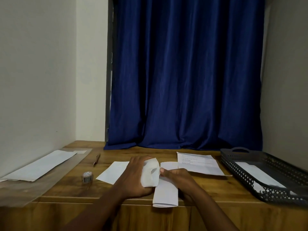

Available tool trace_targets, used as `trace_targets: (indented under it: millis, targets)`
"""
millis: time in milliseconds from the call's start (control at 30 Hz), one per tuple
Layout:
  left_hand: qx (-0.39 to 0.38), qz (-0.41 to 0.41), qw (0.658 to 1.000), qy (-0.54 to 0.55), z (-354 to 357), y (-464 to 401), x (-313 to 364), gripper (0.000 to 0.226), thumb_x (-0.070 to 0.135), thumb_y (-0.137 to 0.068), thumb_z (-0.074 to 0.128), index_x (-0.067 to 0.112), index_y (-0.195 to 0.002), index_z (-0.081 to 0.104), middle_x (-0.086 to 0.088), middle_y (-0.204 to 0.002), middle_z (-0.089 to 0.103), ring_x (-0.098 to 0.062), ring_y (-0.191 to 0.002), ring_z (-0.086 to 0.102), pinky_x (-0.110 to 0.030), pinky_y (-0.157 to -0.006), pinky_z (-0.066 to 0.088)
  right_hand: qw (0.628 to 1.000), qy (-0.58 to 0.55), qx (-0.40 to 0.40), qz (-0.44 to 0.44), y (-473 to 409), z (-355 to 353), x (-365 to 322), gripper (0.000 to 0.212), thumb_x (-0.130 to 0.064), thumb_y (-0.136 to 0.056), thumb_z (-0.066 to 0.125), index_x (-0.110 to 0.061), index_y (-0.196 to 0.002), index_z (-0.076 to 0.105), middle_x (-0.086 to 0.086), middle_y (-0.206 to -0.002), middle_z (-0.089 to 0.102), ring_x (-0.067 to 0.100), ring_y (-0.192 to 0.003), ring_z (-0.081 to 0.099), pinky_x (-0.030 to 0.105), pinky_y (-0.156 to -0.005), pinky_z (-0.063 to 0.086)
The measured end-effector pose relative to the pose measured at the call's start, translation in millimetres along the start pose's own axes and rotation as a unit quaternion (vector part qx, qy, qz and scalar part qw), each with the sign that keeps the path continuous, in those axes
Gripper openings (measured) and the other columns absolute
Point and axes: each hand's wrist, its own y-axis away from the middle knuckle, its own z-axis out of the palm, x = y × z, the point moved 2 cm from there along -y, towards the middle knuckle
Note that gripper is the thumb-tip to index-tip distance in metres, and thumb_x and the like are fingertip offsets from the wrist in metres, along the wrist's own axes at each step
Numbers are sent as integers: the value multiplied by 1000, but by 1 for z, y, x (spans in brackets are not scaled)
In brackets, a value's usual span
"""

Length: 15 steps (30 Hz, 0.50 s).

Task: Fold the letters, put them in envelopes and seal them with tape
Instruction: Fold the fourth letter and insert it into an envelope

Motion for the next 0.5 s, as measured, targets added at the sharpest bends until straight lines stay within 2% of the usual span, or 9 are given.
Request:
trace_targets:
  millis: [67,100,133,200,267,300,367,433,500]
  targets:
    - [5,-5,1000,-1,0,0,-1,107,72,-58,84,68,-131,6,29,-137,24,-2,-126,34,-22,-104,39,997,71,13,-29,1,-20,-2,27,-41,-85,80,-16,-95,76,-2,-85,79,8,-74,75,13,-54,50]
    - [9,-5,1000,-1,0,1,-1,107,74,-57,83,70,-130,5,32,-134,21,-1,-125,34,-22,-103,38,991,119,14,-56,3,-30,-4,14,-36,-90,77,-25,-99,77,-7,-98,78,3,-80,73,9,-59,48]
    - [12,-3,1000,-1,0,1,-2,107,75,-57,82,71,-130,4,34,-132,20,0,-124,33,-22,-103,37,983,162,6,-89,6,-40,-8,15,-32,-93,73,-35,-108,74,-14,-116,72,-1,-93,70,6,-69,47]
    - [18,-1,1000,1,0,1,-3,107,76,-58,81,70,-132,4,32,-135,22,1,-124,32,-23,-104,37,964,229,-9,-132,12,-57,-14,50,-32,-94,73,-48,-138,54,-23,-139,48,5,-122,57,16,-92,45]
    - [24,-4,1000,2,1,2,-5,107,76,-58,80,63,-138,10,27,-140,24,0,-125,33,-25,-106,39,959,256,-17,-122,19,-69,-20,87,-39,-89,77,-51,-156,22,-20,-141,38,12,-123,53,22,-91,48]
    - [26,-4,1000,4,1,2,-6,108,76,-59,80,58,-141,13,26,-141,25,0,-126,32,-27,-106,41,958,260,-26,-117,23,-72,-22,95,-40,-87,79,-50,-157,15,-18,-142,40,12,-119,56,23,-88,51]
    - [31,5,999,4,1,1,-7,108,74,-60,79,50,-146,17,24,-141,26,1,-127,30,-29,-107,42,956,265,-37,-116,31,-74,-26,88,-38,-86,81,-44,-155,27,-14,-141,54,11,-113,64,29,-92,55]
    - [35,12,999,2,0,2,-7,107,74,-61,79,49,-146,19,24,-141,26,1,-128,29,-29,-107,41,951,281,-55,-113,37,-72,-27,68,-35,-86,80,-36,-146,48,-18,-131,65,6,-109,68,31,-97,55]
    - [40,14,999,2,0,2,-6,106,73,-61,78,48,-146,21,23,-141,27,0,-129,29,-30,-108,41,947,291,-76,-111,42,-67,-26,49,-37,-89,75,-33,-135,59,-22,-120,71,1,-105,69,30,-98,55]
